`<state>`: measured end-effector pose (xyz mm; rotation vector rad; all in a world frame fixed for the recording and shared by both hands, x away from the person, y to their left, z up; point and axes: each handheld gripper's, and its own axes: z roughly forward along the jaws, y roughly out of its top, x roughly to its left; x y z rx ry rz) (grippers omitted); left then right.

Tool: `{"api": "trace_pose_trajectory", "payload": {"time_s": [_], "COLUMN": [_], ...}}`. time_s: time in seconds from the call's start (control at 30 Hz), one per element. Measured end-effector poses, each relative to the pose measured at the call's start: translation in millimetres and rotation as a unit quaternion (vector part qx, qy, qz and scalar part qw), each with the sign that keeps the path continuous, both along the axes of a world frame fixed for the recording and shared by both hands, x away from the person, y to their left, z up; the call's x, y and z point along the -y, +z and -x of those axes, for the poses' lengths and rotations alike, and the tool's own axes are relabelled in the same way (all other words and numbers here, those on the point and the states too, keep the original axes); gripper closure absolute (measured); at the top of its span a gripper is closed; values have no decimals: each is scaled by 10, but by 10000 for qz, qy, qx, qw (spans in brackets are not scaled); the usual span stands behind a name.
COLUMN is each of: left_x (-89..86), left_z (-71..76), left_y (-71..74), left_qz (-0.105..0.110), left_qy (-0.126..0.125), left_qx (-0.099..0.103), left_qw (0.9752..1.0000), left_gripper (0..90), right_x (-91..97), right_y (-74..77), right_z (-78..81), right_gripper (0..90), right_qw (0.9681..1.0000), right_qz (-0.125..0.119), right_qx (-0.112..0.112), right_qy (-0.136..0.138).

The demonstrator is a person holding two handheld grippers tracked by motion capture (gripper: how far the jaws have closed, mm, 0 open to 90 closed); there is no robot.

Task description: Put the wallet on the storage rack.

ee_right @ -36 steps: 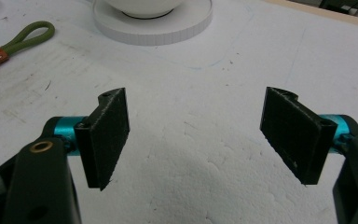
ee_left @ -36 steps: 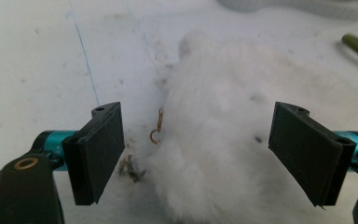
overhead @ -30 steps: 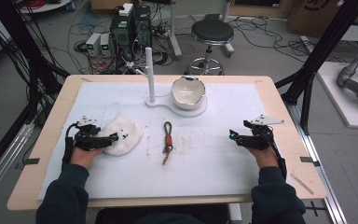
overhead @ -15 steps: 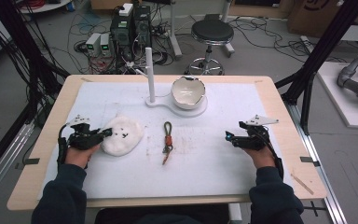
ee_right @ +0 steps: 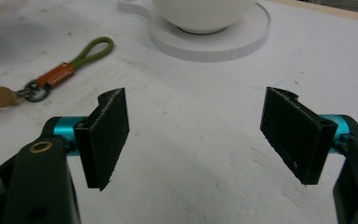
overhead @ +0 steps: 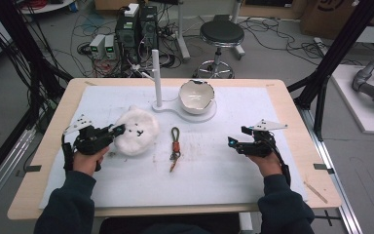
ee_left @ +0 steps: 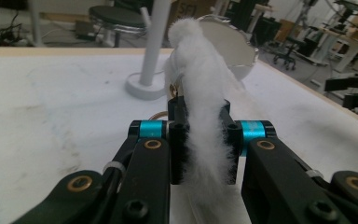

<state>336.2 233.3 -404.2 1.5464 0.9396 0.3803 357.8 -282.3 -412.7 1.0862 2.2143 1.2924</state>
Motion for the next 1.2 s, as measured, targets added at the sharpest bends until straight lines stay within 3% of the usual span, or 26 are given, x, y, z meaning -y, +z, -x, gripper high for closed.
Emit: {"api": "trace_pose_trajectory", "payload": {"time_s": [0.1,0.23,0.27,0.4,0.47,0.53,0.6,0.7,0.77,0.8,0.83,0.87,0.9,0.97,1.0,1.03,1.07,1.1,1.2], "left_x": [149,394,453,643,727,791,838,891,927,950,970,991,1015,1019,1023,1028,1032,1036,1029], "left_z": [23,64,73,112,133,144,155,167,177,182,186,192,201,199,196,187,175,161,128], "left_y": [27,46,50,69,71,64,57,52,46,41,35,30,27,22,17,5,-8,-21,-52], "left_qz": [89,-28,-73,-114,-144,-188,-226,-223,-252,-271,-308,-339,-382,-415,-436,-480,-509,-550,-655], "left_qy": [-265,-655,-780,-1112,-1258,-1324,-1391,-1508,-1599,-1649,-1710,-1748,-1771,-1782,-1789,-1808,-1803,-1786,-1578], "left_qx": [155,343,367,443,463,479,490,517,521,527,535,547,553,530,489,376,267,147,-31], "left_qw": [9995,9973,9962,9927,9909,9899,9888,9870,9854,9845,9833,9825,9819,9817,9817,9816,9819,9823,9853], "left_gripper": [788,787,787,786,785,785,785,785,785,784,784,783,780,767,767,713,713,603,492], "right_x": [-167,-324,-434,-644,-759,-792,-875,-988,-1005,-1020,-1020,-1021,-1011,-976,-976,-928,-928,-878,-840], "right_y": [42,60,63,59,49,48,38,15,10,5,5,8,20,37,37,84,84,137,171], "right_z": [15,28,39,82,102,108,116,125,127,122,122,121,126,122,122,131,131,152,166], "right_gripper": [219,219,218,218,218,219,219,220,231,322,322,414,567,676,676,729,729,751,757], "right_qw": [9995,9985,9970,9922,9880,9861,9816,9781,9774,9761,9761,9749,9729,9731,9731,9748,9748,9759,9761], "right_qz": [-102,-161,-237,-396,-523,-604,-750,-684,-680,-694,-694,-699,-716,-727,-727,-788,-788,-879,-907], "right_qx": [49,-6,-55,-184,-294,-353,-449,-508,-547,-552,-552,-544,-546,-525,-525,-299,-299,-57,59], "right_qy": [286,524,736,1170,1424,1504,1696,1898,1926,1986,1986,2044,2129,2122,2122,2066,2066,1997,1974]}}
